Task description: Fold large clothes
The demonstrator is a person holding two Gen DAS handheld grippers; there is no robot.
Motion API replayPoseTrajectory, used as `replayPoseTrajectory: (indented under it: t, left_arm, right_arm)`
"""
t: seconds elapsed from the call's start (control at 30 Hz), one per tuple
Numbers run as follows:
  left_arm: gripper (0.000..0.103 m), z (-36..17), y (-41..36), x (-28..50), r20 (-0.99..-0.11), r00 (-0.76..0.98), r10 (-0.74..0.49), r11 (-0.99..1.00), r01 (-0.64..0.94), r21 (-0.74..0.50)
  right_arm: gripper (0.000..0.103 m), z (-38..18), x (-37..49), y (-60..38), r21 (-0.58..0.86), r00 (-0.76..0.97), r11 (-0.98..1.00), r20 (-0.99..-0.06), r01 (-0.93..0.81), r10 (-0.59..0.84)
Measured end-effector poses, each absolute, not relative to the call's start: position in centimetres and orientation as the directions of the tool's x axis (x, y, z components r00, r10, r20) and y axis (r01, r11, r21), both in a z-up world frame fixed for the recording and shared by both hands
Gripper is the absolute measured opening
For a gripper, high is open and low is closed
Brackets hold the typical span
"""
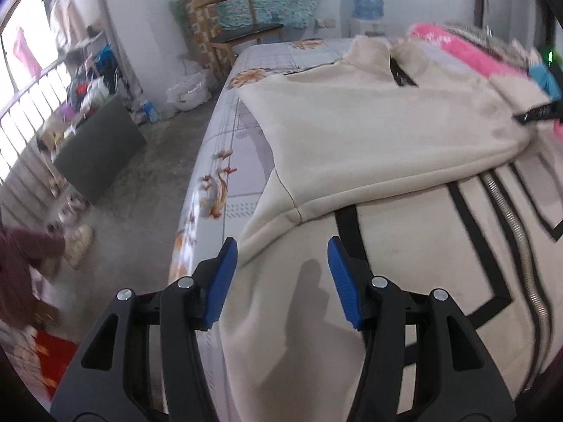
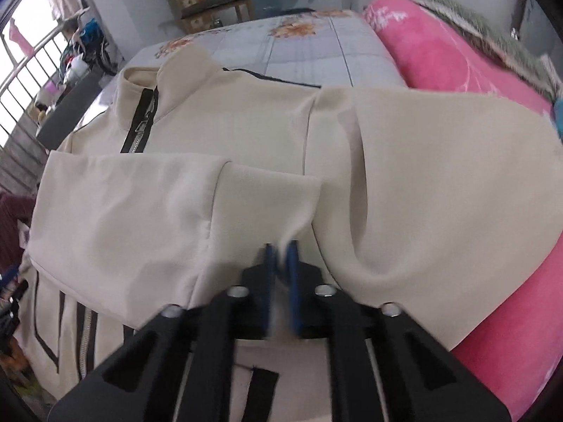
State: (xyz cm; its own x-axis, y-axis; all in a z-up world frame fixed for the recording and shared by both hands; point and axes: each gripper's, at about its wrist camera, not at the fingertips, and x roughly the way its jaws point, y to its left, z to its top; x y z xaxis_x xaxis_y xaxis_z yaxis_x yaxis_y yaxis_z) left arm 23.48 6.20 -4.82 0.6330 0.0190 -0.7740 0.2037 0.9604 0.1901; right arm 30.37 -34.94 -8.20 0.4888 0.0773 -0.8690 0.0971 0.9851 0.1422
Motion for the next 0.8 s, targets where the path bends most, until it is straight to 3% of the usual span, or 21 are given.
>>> replayPoseTrajectory:
  t: [0.03, 0.13, 0.27, 0.6, 0.67, 0.8]
  left_arm:
    - [0.05, -5.0, 5.9, 23.8, -0.771, 0.635, 0.043, 0.951, 0.209, 0.226]
    - [0.029, -5.9, 5.1, 24.8, -0.766, 0.632, 0.12, 0.923, 0.213, 0.32]
    - [0.009, -6.2, 5.6, 25.3, -0.757, 0.637, 0.146, 0.921, 0.192, 0.34]
    - [0.007, -5.8, 8.4, 25.8, -0.76, 0.639, 0.119, 0.971, 0.086, 0.225]
    - [0.007, -6.1, 8.4, 25.9, -0.763, 0.636, 0.12, 0.971, 0.085, 0.223]
    - [0.007, -6.2, 8.3, 25.8, -0.768, 0.63, 0.115, 0.971, 0.092, 0.22]
  right_arm:
    - [0.006, -8.1, 30.3, -34.9, 0.141, 0.497, 0.985, -0.865, 0.095, 0.076]
    - [0.005, -7.5, 30.2, -35.2, 0.147, 0.521, 0.985, -0.85, 0.09, 0.079]
    - [0.005, -6.6, 30.6, -35.3, 0.18, 0.558, 0.98, -0.823, 0.08, 0.105]
    - [0.005, -0.7, 30.0, -34.1, 0.314, 0.697, 0.949, -0.672, -0.039, 0.251]
    - [0.005, -1.2, 29.9, -34.3, 0.29, 0.69, 0.957, -0.687, -0.026, 0.227]
    - [0.005, -6.4, 31.0, -36.3, 0.257, 0.569, 0.964, -0.803, 0.065, 0.176]
